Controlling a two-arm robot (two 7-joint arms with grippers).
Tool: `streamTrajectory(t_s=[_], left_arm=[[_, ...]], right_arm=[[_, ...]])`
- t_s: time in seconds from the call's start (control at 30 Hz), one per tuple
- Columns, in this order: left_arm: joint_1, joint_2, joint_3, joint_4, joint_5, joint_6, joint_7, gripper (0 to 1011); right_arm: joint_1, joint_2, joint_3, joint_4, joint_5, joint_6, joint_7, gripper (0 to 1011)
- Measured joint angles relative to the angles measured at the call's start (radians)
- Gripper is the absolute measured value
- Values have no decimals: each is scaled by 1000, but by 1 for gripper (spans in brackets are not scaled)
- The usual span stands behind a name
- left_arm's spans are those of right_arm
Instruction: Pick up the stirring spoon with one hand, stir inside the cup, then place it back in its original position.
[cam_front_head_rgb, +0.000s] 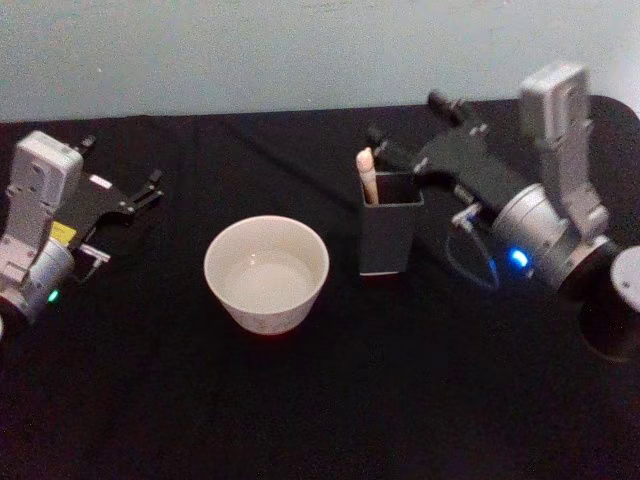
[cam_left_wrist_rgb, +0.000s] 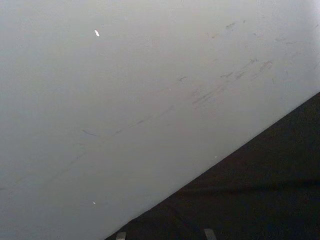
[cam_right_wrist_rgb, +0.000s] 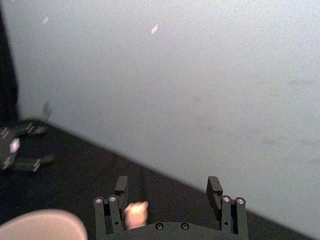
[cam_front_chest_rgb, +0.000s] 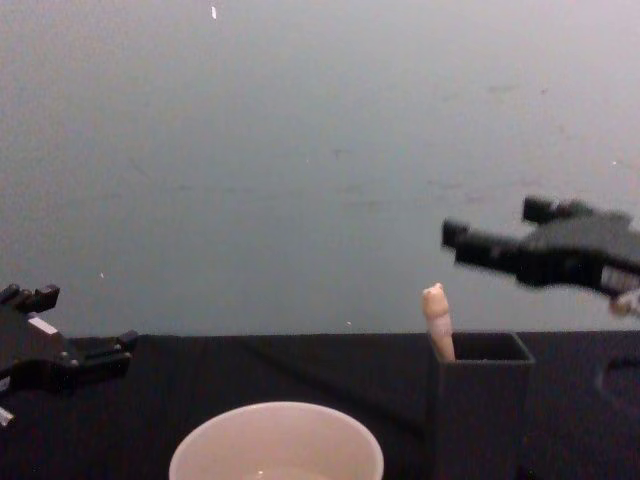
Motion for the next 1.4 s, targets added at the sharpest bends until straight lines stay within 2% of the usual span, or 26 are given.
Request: streamTrajectory(t_s=[0.2, 0.3, 0.43, 0.57, 0.87, 1.1, 1.4], left_arm=[[0, 0, 0, 0, 0, 0, 0, 1001], [0, 0, 0, 0, 0, 0, 0, 1001], [0, 0, 0, 0, 0, 0, 0, 1001], [0, 0, 0, 0, 0, 0, 0, 1001], [0, 0, 0, 0, 0, 0, 0, 1001], [0, 0, 0, 0, 0, 0, 0, 1001], [0, 0, 0, 0, 0, 0, 0, 1001]], right_arm=[[19, -21, 38, 12, 4, -4, -55, 1002], [35, -33, 52, 60, -39, -5, -106, 1002], [41, -36, 54, 112, -88, -1, -134, 1002], [39, -39, 47, 162, -133, 17, -147, 1002], [32, -56, 36, 234, -195, 52, -161, 1002], [41, -71, 41, 271, -225, 59, -169, 1002], [40, -69, 40, 269, -224, 59, -169, 1002]])
